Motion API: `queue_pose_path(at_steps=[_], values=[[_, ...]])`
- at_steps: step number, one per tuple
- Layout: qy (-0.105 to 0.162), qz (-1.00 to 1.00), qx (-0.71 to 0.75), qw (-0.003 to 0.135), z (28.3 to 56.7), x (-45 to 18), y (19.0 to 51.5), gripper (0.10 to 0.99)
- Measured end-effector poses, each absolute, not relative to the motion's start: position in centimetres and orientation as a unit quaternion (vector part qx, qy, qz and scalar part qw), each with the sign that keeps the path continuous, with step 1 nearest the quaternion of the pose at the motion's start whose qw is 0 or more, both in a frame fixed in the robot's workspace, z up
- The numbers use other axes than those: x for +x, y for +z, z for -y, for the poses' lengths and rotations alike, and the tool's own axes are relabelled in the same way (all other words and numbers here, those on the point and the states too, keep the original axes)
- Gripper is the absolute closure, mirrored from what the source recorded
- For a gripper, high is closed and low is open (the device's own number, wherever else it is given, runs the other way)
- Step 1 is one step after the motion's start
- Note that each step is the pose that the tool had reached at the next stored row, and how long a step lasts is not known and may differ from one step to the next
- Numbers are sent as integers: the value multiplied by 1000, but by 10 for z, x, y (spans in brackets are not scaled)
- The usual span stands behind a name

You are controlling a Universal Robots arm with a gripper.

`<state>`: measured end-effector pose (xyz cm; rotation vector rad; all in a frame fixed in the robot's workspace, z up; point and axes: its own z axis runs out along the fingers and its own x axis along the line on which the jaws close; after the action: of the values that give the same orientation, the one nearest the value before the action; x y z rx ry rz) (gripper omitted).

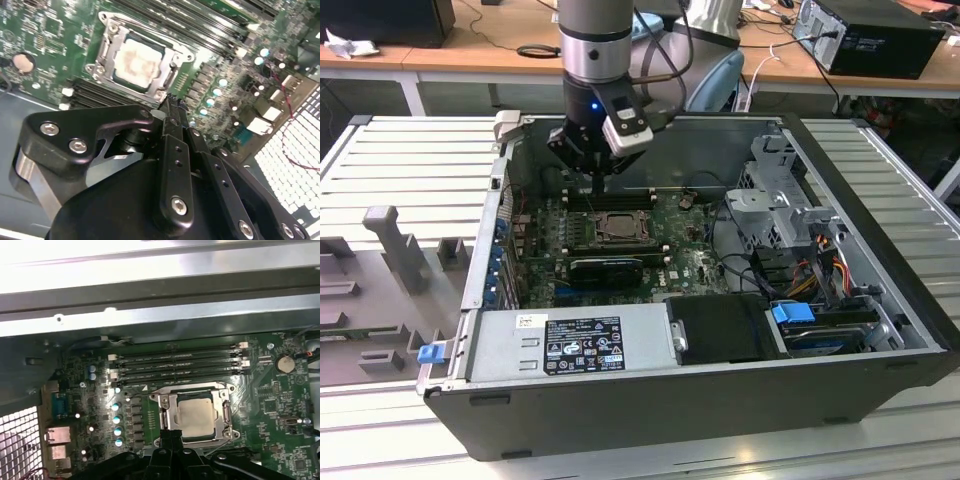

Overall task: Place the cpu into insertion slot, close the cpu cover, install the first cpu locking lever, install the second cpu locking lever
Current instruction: 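Install the first cpu locking lever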

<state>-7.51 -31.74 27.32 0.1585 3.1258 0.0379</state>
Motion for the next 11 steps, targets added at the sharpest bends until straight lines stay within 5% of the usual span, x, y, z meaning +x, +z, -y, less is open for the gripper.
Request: queue_pose_path(at_steps=[11], values=[[13,-999,47,6,317,-93,268,980]])
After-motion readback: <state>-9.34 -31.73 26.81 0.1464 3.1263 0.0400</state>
